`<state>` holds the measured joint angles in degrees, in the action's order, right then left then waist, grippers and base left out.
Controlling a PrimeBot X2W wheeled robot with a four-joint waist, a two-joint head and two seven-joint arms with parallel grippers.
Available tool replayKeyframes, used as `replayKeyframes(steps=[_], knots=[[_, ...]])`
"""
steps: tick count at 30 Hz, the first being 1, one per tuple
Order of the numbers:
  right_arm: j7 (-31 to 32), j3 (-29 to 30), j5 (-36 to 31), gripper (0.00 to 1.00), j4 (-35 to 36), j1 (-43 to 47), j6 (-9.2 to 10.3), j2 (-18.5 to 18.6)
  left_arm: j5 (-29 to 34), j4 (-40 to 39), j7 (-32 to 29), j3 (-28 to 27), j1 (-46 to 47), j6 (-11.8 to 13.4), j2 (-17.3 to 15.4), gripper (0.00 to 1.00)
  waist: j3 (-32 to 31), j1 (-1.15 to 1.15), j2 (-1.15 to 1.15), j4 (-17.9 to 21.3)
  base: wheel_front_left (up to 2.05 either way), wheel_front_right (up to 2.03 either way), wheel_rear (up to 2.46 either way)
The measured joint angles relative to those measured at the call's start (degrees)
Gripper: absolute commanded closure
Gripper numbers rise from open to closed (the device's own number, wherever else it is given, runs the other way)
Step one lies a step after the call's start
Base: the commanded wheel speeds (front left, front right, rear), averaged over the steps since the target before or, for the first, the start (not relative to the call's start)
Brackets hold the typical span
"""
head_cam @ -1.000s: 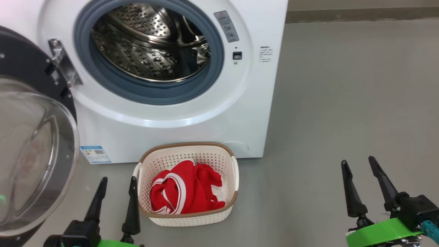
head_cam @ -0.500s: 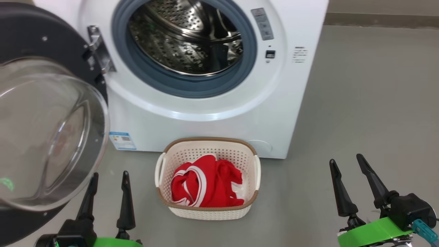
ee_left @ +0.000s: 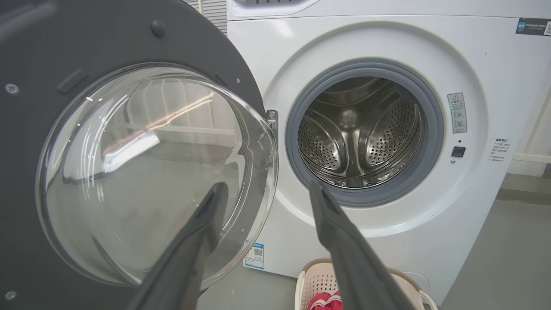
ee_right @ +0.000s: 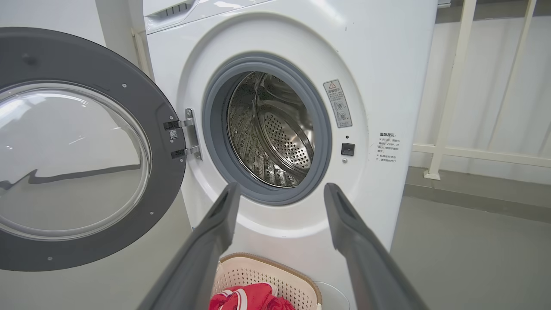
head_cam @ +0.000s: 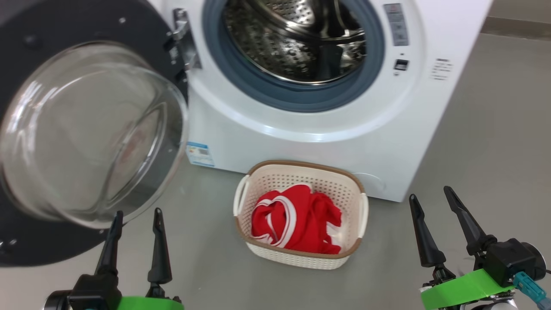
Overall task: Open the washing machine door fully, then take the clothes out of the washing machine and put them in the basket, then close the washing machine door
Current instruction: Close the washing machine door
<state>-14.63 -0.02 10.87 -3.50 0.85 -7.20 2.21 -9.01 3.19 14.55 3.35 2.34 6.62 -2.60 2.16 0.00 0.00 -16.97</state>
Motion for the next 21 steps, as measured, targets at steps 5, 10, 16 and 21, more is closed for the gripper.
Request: replayKeyframes(steps=[5,10,16,21], knots=[[0.0,-0.3,0.0,0.00,0.4,0.0,0.00,0.0,-0.1,-0.3,0.0,0.1,0.0,0.1,0.0,0.00,0.4,0.00,0.00,-2.7,0.00,0.00,0.00],[0.0,-0.6,0.0,0.00,0.6,0.0,0.00,0.0,-0.1,-0.4,0.0,0.4,0.0,0.2,-0.1,0.00,0.4,0.00,0.00,-6.0,0.00,0.00,0.00],[0.0,-0.8,0.0,0.00,1.0,0.0,0.00,0.0,-0.1,-1.0,-0.1,0.6,0.0,0.5,-0.2,0.00,0.2,0.00,0.00,-9.4,0.00,0.00,0.00],[0.0,-0.9,0.0,0.00,1.1,0.0,0.00,0.0,-0.2,-1.6,-0.3,0.5,0.0,0.8,-0.5,0.00,0.2,0.00,0.00,-11.6,0.00,0.00,0.00]])
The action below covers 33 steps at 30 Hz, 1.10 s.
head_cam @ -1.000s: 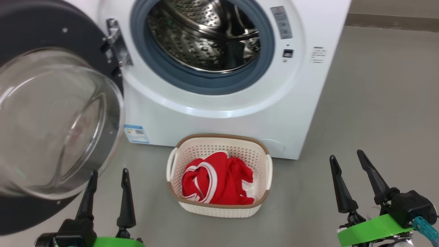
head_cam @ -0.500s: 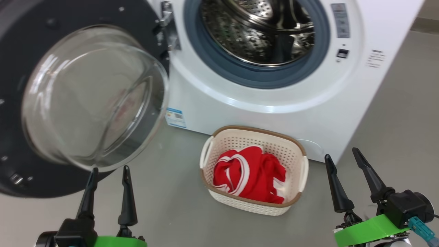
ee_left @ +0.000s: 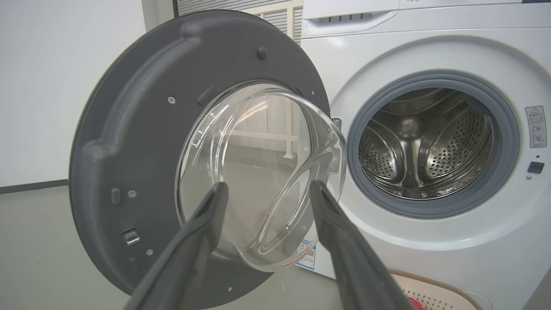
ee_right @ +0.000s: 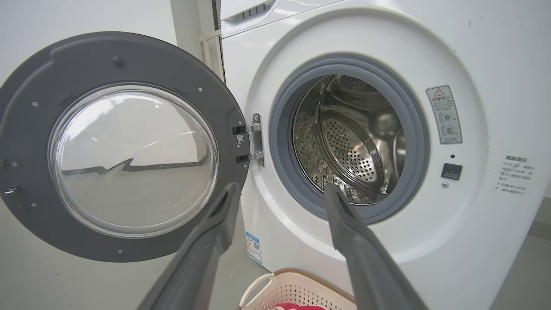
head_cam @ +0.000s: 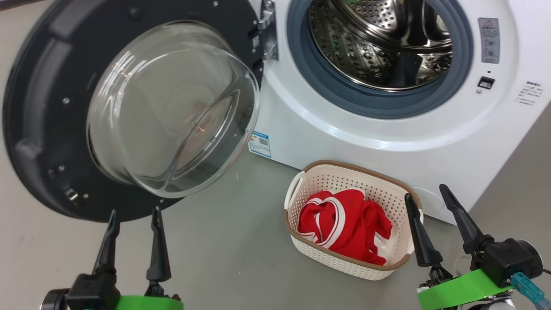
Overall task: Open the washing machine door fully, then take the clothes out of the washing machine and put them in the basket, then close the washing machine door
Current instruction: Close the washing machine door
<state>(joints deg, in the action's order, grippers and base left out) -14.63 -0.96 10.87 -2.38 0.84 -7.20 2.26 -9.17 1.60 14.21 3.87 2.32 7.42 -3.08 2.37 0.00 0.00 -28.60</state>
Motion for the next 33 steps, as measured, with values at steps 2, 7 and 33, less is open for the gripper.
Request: replayKeyframes(steps=[2,7,33], knots=[[0.0,0.0,0.0,0.00,0.0,0.0,0.00,0.0,0.0,-0.2,0.0,0.0,0.0,0.2,0.0,0.00,0.0,0.00,0.00,-0.6,0.00,0.00,0.00],[0.0,-0.1,0.0,0.00,0.0,0.0,0.00,0.0,-0.3,-0.5,0.0,-0.1,0.0,0.7,0.0,0.00,0.0,0.00,0.00,-1.3,0.00,0.00,0.00],[0.0,-0.1,-0.9,0.00,-1.0,-0.6,0.00,0.1,-11.3,-6.3,0.5,-15.8,11.1,-0.7,-6.0,1.00,1.9,0.00,0.00,2.4,0.00,0.00,0.00]])
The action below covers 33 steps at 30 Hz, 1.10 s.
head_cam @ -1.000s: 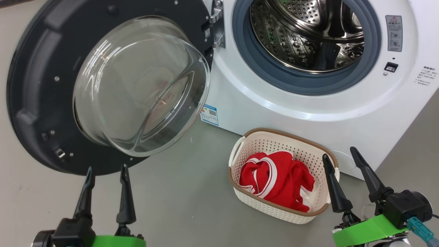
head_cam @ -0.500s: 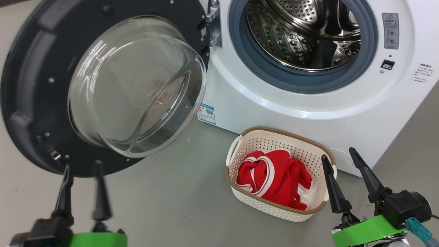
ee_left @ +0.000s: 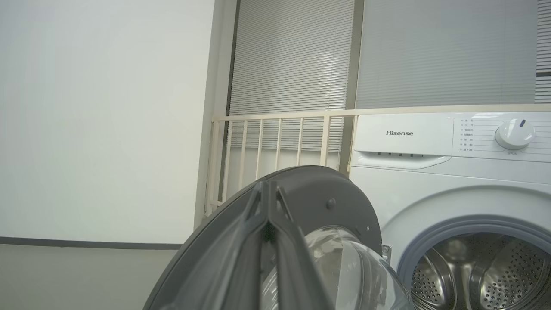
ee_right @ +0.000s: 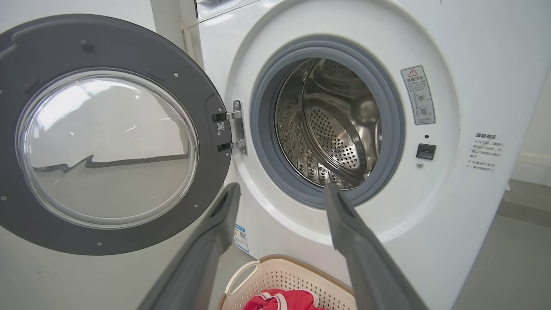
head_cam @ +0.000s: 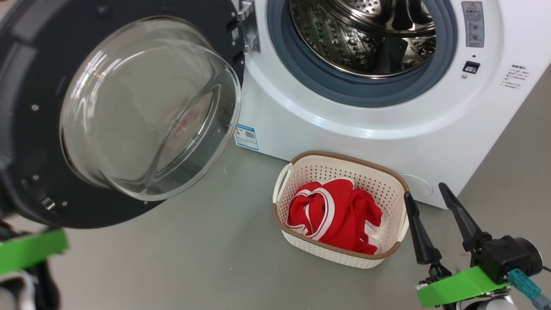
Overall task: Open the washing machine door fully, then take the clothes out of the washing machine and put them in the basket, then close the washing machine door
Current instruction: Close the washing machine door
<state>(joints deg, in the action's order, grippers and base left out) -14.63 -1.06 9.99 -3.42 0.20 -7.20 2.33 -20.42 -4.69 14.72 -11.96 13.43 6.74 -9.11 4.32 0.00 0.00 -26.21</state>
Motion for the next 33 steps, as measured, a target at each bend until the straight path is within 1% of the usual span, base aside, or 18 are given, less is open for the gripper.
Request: replayKeyframes(steps=[3,8,10,12,15,18,21,27,33], knots=[[0.0,0.1,0.0,0.00,-0.1,-0.7,0.00,0.0,-3.2,0.9,0.0,-3.5,3.0,-1.5,-0.7,1.00,0.3,0.00,0.00,0.6,0.00,0.00,0.00],[0.0,0.2,-0.5,0.00,-0.2,-0.7,0.00,0.1,-10.8,6.5,-0.1,-8.9,8.5,-4.1,-1.4,1.00,0.6,0.00,0.00,1.5,0.00,0.00,0.00],[0.0,0.2,-0.6,0.00,-0.2,-0.7,0.00,0.1,-16.7,9.6,-1.7,-10.7,10.9,-5.9,-1.3,1.00,0.7,0.00,0.00,1.9,0.00,0.00,0.00],[0.0,0.2,-0.6,0.00,-0.3,-0.7,0.00,0.1,-20.9,12.4,-3.5,-12.5,13.3,-7.2,-1.5,1.00,0.7,0.00,0.00,2.2,0.00,0.00,0.00],[0.0,0.0,-0.6,0.00,-0.3,-0.7,0.00,0.1,-27.3,16.9,-6.4,-15.6,16.8,-8.3,-2.6,1.00,0.7,0.00,0.00,2.7,0.00,0.00,0.00],[0.0,-0.1,-0.6,0.00,-0.4,-0.7,0.00,0.1,-31.3,21.5,-9.5,-18.0,19.9,-8.4,-4.8,1.00,0.6,0.00,0.00,3.2,0.00,0.00,0.00],[0.0,0.0,-0.6,0.00,-0.5,-0.7,0.00,0.1,-33.8,26.6,-12.7,-19.7,22.7,-8.2,-7.6,1.00,0.5,0.00,0.00,3.8,0.00,0.00,0.00],[0.0,0.0,-0.6,0.00,-0.5,-0.7,0.00,0.1,-36.6,38.0,-21.7,-20.0,27.9,-4.7,-12.4,1.00,0.3,0.00,0.00,4.6,0.00,0.00,0.00],[0.0,-0.5,-0.6,0.00,-0.5,-0.7,0.00,0.1,-40.9,46.0,-28.4,-21.2,33.3,-2.6,-14.2,1.00,0.5,0.00,0.00,5.4,0.00,0.00,0.00]])
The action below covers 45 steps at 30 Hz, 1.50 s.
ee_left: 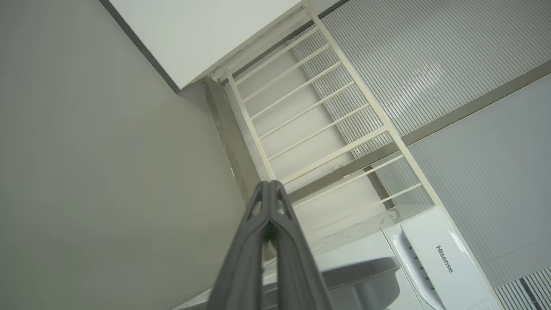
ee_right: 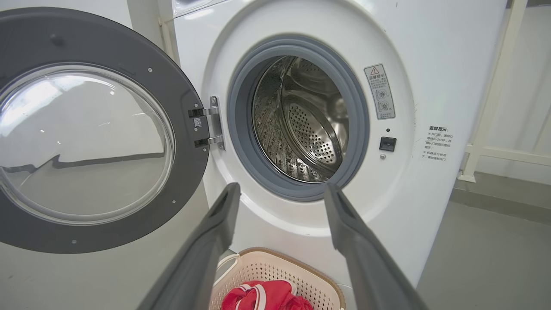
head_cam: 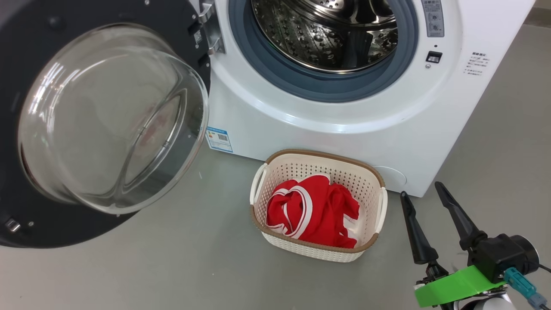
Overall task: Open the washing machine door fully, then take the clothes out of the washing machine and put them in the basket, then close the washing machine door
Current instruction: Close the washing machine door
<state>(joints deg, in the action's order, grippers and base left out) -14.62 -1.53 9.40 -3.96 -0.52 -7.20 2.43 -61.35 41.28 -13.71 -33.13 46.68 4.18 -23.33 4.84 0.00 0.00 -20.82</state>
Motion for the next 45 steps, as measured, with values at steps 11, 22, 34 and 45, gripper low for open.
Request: replayKeyframes(steps=[11,22,34,45], knots=[[0.0,-1.1,-0.2,0.00,0.0,0.0,0.00,0.0,-1.7,9.1,-8.2,-0.1,1.6,1.9,-2.7,1.00,0.2,0.00,0.00,1.6,0.00,0.00,0.00],[0.1,-1.0,-0.4,0.00,0.0,0.0,0.00,0.0,-2.0,9.9,-17.4,2.6,-1.0,-1.2,-3.1,1.00,-0.4,0.00,0.00,1.7,0.00,0.00,0.00],[0.1,-0.8,-0.3,0.00,0.0,0.1,0.00,0.0,-6.2,5.4,-23.6,1.7,-6.2,-2.3,-1.0,1.00,-1.1,0.00,0.00,0.2,0.00,0.00,0.00],[0.1,-0.5,1.5,0.00,-0.5,0.3,0.00,0.0,-10.7,-5.3,-27.4,0.9,-12.2,-3.6,7.5,1.00,-2.9,0.00,0.00,-0.6,0.00,0.00,0.00]])
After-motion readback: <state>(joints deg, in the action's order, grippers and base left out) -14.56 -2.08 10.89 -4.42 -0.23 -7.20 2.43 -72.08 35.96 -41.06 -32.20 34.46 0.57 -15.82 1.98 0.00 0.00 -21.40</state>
